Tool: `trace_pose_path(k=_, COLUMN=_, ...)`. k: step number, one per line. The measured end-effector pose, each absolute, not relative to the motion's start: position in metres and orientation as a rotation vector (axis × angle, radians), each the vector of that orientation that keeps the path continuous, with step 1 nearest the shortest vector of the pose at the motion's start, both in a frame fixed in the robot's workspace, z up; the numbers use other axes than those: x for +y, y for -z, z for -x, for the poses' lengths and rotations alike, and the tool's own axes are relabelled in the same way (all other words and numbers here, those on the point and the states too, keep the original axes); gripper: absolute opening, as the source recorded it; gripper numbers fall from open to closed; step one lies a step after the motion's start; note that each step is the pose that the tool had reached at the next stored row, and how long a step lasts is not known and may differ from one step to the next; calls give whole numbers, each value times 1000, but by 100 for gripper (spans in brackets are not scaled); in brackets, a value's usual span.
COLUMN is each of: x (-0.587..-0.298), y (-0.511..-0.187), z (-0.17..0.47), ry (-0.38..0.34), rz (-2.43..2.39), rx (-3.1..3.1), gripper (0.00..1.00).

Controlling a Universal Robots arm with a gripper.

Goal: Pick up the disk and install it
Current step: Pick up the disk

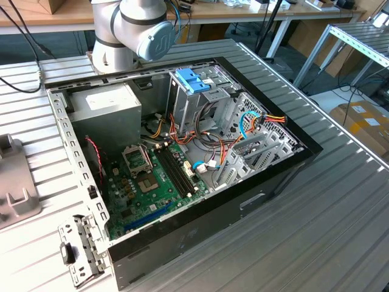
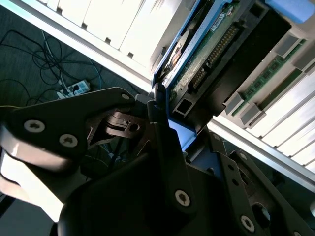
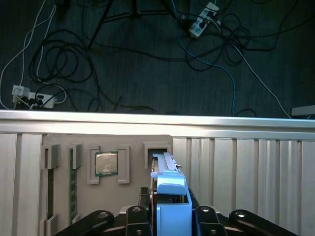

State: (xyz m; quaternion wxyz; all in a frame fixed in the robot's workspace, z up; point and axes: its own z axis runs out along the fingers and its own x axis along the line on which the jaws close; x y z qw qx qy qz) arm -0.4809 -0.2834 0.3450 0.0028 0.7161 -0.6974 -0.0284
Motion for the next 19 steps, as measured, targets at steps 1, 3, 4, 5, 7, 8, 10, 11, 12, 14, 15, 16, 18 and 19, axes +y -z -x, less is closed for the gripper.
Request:
trace_pose_path(k=1, x=-283, y=-346, z=481, ry=89, rz=-2246, rx=-2187, gripper=37)
trace_pose_path(k=3, x=-283, y=-347, z=481, ry=89, rz=-2246, rx=-2187, gripper=37)
trace_pose_path(k=4, x=-283, y=-347, z=481, ry=89, rz=-2246, rx=-2187, gripper=37)
trace_pose_path(k=5, x=-283, y=-349, z=481, ry=89, rz=-2246, rx=-2187, gripper=37)
trace_pose_path(k=7, x=-283, y=-350, z=481, ry=89, rz=-2246, rx=-2187, gripper=37)
trace_pose_path(k=8, x=-283, y=-351, z=481, ry=89, rz=-2246, rx=-2187, gripper=37)
trace_pose_path(k=10, x=-283, y=-353, z=481, ry=89, rz=-2246, rx=-2187, gripper=37)
trace_pose_path(k=11, x=-283, y=-354, z=481, ry=89, rz=-2246, rx=-2187, gripper=37)
trace_pose_path(k=12, x=-283, y=-354, z=481, ry=89, rz=-2246, rx=-2187, gripper=37)
trace_pose_path(k=14, x=-283, y=-356, z=481, ry=89, rz=-2246, rx=-2187, gripper=37)
trace_pose_path(k=15, x=-283, y=-357, z=481, ry=89, rz=-2246, rx=-2187, gripper=37)
trace_pose_path(k=16, x=-283, y=-358, z=481, ry=89, rz=-2246, rx=-2187, gripper=37)
trace_pose_path(k=18, x=-283, y=-359, z=481, ry=89, rz=-2246, rx=-2187, gripper=37)
trace_pose_path(k=19, x=-283, y=-361, z=481, ry=89, rz=-2246, rx=-2187, gripper=37)
